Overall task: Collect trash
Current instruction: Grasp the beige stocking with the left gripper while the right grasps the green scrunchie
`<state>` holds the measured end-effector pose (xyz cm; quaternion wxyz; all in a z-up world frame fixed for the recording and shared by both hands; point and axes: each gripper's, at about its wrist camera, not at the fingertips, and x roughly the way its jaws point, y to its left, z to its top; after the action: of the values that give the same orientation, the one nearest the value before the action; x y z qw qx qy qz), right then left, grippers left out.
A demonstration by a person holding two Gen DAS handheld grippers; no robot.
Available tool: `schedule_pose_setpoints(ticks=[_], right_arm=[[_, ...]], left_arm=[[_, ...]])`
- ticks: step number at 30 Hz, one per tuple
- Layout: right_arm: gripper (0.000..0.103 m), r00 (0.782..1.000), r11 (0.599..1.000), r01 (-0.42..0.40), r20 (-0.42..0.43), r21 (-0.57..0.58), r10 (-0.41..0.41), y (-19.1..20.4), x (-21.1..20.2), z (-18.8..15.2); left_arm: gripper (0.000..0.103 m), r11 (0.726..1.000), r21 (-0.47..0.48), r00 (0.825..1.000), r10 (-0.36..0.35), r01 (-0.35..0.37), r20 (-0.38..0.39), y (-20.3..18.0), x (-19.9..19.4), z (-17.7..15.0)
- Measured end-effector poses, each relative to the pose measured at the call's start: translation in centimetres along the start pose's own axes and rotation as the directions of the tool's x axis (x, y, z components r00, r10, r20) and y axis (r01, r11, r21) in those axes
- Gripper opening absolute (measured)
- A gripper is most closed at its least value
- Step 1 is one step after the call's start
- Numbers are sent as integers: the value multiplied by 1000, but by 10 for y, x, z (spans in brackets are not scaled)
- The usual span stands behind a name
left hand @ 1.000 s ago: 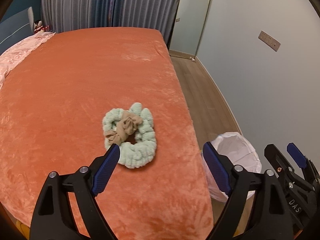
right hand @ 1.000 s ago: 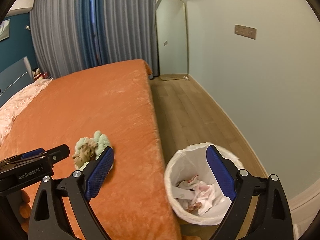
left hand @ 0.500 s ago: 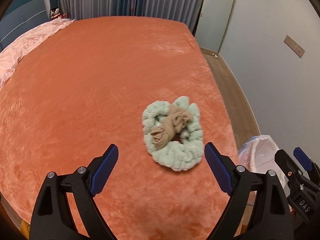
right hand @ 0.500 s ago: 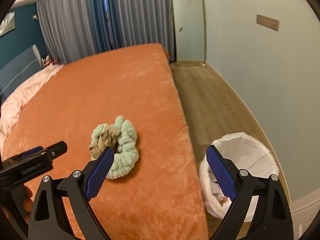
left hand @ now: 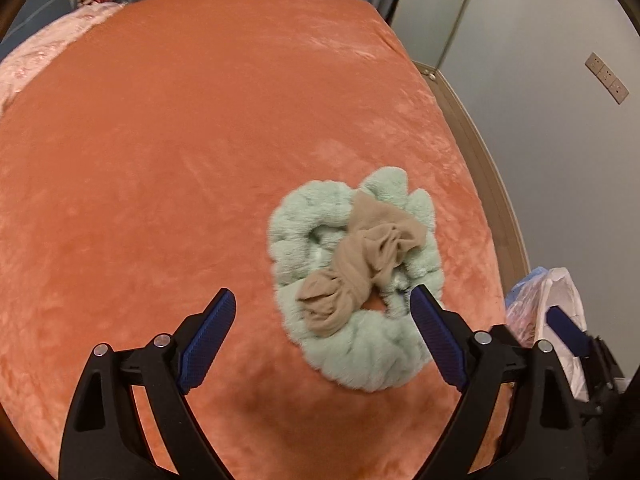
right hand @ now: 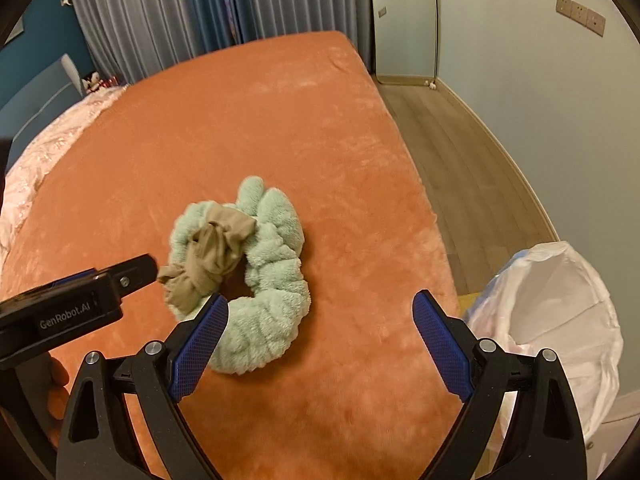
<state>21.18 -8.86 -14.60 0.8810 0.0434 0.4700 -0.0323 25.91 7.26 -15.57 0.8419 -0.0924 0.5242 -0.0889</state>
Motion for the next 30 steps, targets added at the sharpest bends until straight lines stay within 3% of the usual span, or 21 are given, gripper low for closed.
schedule_pose_setpoints(ticks=[3,8,10,13,19,21,30], right_arm=[[89,999,1000,-15,-32,8,15,-1,19,4],[88,996,997,-50,-74,54,54,-4,44,2],[85,992,995,-73,-97,69,80,0,54,2],[74,983,991,-112,-135,79,122,6,69,1],[36,953,978,-180,-228,104,199,18,85,-14],[24,953,978,-183,-226,100,202,19,80,-18],[16,970,975,-211,-109,72,218,13,10,-7]], left_arm=[[81,999,-22,999,-34,33,-29,-5,19,7],[56,993,-79,991,-95,88,-99,-6,48,15],[43,991,-87,987,-112,102,-112,-5,54,17],[35,989,-92,986,-127,117,-108,-3,52,16],[33,986,-107,988,-136,128,-78,12,25,10],[33,988,-104,990,-123,116,-65,16,14,7],[33,992,-113,999,-52,52,7,28,-43,-6]])
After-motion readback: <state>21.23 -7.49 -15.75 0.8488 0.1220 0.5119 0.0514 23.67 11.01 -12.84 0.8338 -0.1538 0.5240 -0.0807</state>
